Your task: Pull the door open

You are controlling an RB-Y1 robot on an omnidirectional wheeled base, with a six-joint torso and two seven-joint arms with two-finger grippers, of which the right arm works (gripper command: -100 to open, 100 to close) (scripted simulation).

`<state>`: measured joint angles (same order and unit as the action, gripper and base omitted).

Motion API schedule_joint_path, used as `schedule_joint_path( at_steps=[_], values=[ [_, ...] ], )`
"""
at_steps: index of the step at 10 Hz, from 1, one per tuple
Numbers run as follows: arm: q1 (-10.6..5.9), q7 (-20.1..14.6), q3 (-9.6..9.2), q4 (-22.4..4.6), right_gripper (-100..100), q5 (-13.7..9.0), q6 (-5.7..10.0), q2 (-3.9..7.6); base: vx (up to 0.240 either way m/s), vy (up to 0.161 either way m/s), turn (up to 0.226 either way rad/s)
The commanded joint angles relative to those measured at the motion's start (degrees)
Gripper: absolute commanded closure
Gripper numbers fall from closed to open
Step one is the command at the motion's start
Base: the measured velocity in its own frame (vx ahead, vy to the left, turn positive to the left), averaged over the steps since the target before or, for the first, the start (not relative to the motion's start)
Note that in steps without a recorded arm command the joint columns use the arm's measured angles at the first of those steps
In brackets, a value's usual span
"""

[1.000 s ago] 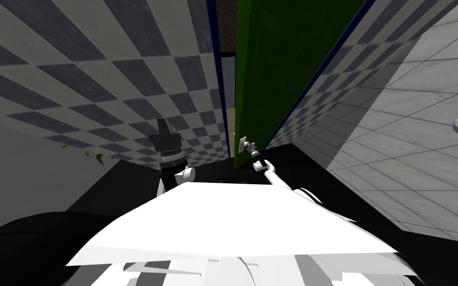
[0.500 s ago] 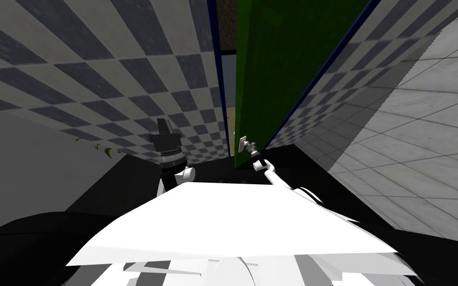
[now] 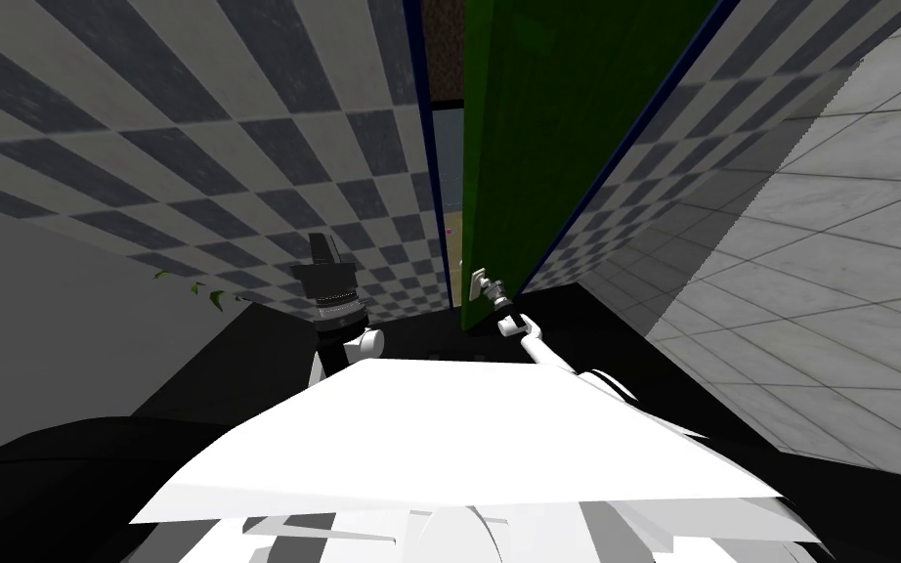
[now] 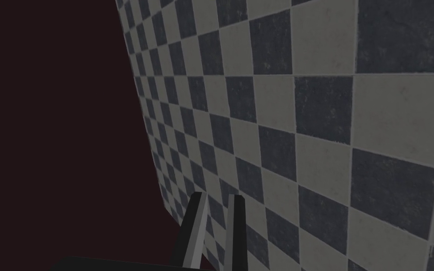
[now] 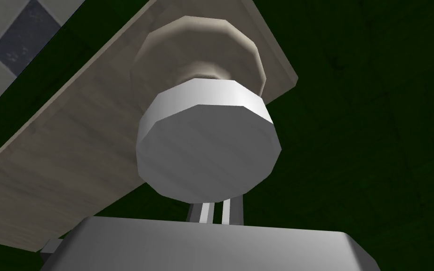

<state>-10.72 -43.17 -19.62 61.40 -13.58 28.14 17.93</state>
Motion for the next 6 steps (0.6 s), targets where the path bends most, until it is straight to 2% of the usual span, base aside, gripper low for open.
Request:
schedule_joint_path(
  at_steps=[1, 2, 4, 5, 6],
  values=[
    [-1.06, -2.9, -1.68, 0.0, 100, -1.0, 1.4, -0.1, -0.061, -0.072, 0.14],
    [-1.06, -3.2, -1.68, 0.0, 100, -1.0, 1.4, -0.1, -0.045, -0.073, 0.075],
    [-1.41, -6.7, -2.79, 0.0, 100, -2.6, 1.07, 0.53, -0.06, -0.061, 0.1],
    [-0.61, -7.6, -2.22, 0.4, -100, -3.5, -0.26, 1.83, -0.034, -0.097, 0.057],
    [-0.56, -8.7, -2.59, 0.6, -100, -4.1, -0.36, 2.08, -0.028, -0.096, 0.033]
  ],
)
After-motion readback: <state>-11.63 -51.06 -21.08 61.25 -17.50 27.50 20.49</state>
